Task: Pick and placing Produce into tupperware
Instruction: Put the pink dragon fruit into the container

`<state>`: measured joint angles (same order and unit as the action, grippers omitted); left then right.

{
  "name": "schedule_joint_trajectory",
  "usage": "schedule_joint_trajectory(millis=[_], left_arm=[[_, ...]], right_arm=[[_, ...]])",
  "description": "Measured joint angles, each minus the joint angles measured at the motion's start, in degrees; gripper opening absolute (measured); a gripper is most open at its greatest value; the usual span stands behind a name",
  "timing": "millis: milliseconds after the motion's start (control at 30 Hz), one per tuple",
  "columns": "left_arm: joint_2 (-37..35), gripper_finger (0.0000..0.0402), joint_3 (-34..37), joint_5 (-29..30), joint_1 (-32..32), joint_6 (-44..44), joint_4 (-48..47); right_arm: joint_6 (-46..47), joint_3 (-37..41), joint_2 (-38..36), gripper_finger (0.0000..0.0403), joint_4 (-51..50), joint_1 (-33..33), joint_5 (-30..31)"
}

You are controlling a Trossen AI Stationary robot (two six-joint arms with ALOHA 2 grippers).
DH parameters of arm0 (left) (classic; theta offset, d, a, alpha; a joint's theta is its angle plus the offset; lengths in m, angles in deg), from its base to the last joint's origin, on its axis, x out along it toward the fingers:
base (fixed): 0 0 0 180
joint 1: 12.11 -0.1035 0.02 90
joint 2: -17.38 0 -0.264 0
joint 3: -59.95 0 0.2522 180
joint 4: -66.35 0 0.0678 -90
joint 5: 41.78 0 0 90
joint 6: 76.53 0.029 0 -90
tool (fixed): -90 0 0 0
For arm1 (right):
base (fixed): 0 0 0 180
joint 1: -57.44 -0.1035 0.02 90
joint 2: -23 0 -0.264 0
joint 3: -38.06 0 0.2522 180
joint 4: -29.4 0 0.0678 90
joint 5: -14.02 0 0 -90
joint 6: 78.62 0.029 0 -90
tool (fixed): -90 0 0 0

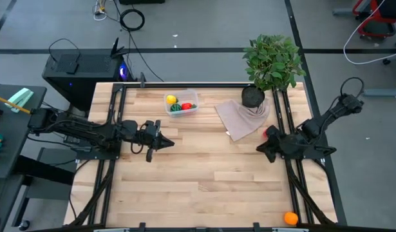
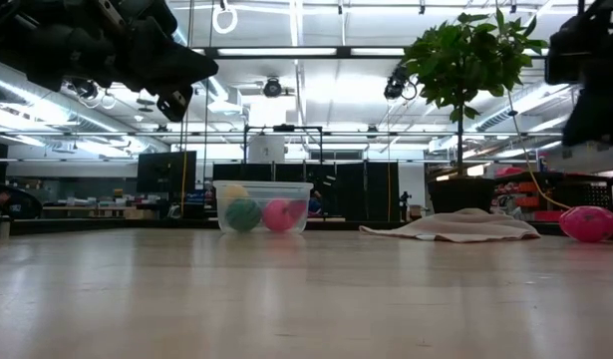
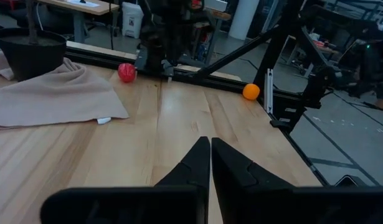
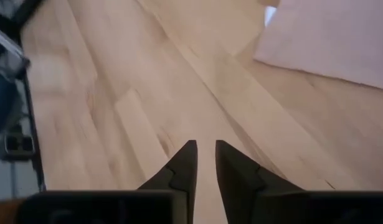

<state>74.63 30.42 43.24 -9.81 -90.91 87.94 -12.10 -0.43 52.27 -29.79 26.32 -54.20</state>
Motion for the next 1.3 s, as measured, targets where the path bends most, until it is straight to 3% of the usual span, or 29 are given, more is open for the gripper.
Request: schedule_joint_trajectory(millis=[200, 300, 533, 700, 867, 1067, 1300], left_arm=[[0.0, 0.0016, 0.0, 0.0, -0.3, -0.1, 0.0], [0.0, 0.0010, 0.0, 0.0, -0.3, -0.1, 0.0], [0.0, 0.0019, 0.0, 0.0, -0.3, -1.7, 0.0], [0.0, 0.0019, 0.0, 0.0, -0.3, -1.8, -0.1], [0.0, 0.0008, 0.0, 0.0, -0.3, -1.6, -0.4], [0.0, 0.0018, 0.0, 0.0, -0.3, -1.5, -0.5], [0.0, 0.0016, 0.0, 0.0, -0.3, -1.5, -0.5]], right_arm=[[-8.7, 3.7, -0.2, 0.0052, 13.3, 8.0, -0.4], [-14.6, 3.3, -0.4, 0.0049, 14.0, 14.4, -3.1], [-29.6, -3.5, -0.7, 0.0044, -1.7, 32.3, -20.7], [-43.0, -10.3, 1.1, 0.0058, -15.0, 41.3, -25.5], [-43.8, -12.5, 4.5, 0.0123, -15.7, 44.6, -28.3], [-50.5, -16.0, 12.4, 0.0211, -19.9, 43.7, -30.7], [-53.5, -20.1, 23.6, 0.0232, -29.6, 43.6, -25.8]])
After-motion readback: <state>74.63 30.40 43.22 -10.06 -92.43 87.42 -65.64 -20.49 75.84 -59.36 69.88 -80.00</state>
